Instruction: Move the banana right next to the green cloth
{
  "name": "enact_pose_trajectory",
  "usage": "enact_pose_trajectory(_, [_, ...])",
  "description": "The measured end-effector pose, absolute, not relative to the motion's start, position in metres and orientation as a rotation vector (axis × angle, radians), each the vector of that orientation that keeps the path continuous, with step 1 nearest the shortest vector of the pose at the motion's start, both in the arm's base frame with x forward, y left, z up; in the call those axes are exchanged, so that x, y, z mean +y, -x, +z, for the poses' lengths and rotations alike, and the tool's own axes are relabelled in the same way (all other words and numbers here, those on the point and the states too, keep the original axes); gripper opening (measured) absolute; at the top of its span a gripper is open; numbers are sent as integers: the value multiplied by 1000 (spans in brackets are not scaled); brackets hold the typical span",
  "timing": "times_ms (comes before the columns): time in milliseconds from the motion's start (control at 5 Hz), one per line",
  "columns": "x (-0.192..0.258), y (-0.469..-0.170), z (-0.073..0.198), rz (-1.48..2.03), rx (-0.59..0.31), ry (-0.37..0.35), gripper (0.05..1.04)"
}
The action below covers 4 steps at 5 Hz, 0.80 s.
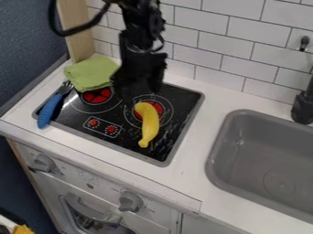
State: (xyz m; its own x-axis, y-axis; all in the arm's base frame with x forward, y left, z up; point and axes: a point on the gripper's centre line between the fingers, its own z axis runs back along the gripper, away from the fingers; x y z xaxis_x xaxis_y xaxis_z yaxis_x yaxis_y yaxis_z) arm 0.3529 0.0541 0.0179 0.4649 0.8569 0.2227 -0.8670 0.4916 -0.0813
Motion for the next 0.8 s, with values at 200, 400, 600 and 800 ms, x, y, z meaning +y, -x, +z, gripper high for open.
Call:
enact_pose_trajectory(200, [47,-350,-8,1014,-189,-39,999])
enact_pose_trajectory(400, [50,-351,-14,1002,-174,-73,999])
enact_pose_trajectory(600, [49,-347,-26,999,-126,-96,950])
enact_pose_trajectory(800, [48,-348,-26,987,-130,-86,659])
